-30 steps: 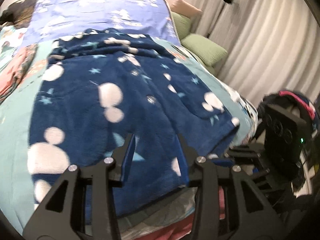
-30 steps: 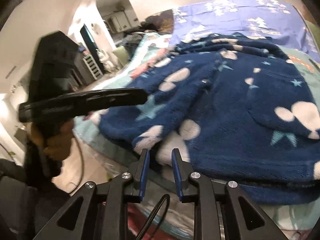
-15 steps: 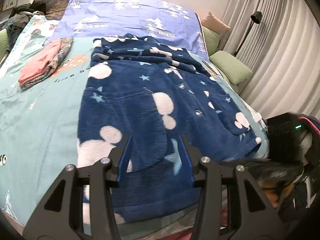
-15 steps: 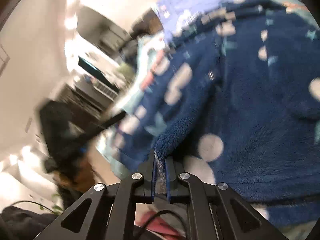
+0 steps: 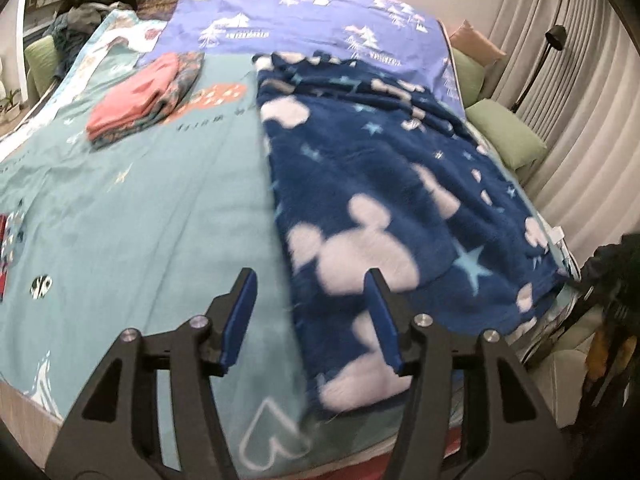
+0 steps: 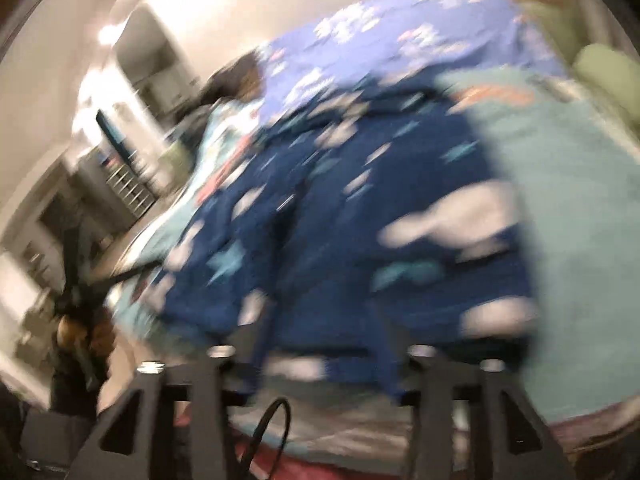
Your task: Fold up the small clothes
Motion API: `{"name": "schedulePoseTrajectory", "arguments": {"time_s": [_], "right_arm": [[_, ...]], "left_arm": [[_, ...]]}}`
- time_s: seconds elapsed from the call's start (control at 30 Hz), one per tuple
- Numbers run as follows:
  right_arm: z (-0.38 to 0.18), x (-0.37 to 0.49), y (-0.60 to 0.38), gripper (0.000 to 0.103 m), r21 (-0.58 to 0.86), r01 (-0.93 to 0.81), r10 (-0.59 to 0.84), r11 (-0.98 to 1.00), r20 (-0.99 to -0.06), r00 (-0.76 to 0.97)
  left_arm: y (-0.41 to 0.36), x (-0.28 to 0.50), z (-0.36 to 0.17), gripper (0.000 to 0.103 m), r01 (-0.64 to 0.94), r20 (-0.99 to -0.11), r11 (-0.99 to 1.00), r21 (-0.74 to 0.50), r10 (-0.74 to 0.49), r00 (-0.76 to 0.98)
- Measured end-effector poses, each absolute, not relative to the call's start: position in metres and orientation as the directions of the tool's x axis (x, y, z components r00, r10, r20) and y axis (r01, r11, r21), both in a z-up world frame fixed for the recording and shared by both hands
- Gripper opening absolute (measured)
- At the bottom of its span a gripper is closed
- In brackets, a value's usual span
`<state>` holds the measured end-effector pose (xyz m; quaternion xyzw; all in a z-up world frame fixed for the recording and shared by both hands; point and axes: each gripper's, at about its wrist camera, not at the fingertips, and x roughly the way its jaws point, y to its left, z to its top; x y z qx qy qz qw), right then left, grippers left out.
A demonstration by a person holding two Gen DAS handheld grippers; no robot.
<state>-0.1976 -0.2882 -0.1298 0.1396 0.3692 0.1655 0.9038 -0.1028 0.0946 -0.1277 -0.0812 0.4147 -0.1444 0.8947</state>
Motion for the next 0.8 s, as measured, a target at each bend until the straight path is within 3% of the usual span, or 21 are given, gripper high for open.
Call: {"name": "schedulePoseTrajectory", "arguments": {"time_s": [0.2, 0.37, 0.77, 0.8], "right_arm": [[-0.141, -0.193, -0.360, 0.065, 0.413, 0.060, 0.255, 0.909, -0.663, 0.703], [-0.173, -0.192, -0.374, 0.065, 0.547, 0.074, 0.371, 0.834, -0.654, 0.660], [-0.178, -0.180, -0.376, 0.066, 0.665, 0.005, 0.507, 0.747, -0.574, 0.643], [-0.180, -0.175, -0.377, 0.066, 0.681, 0.008, 0.518, 0.732, -0.565, 0.642]], "left_arm": [[0.097, -0.108, -0.144, 0.062, 0.220, -0.725, 0.907, -0.359, -0.420, 0.546], [0.095, -0.111, -0.148, 0.062, 0.238, -0.715, 0.894, -0.379, -0.447, 0.538], [0.084, -0.109, -0.150, 0.062, 0.279, -0.733, 0.860, -0.428, -0.511, 0.449], [0.085, -0.107, -0.150, 0.058, 0.273, -0.727, 0.856, -0.439, -0.517, 0.451]]}}
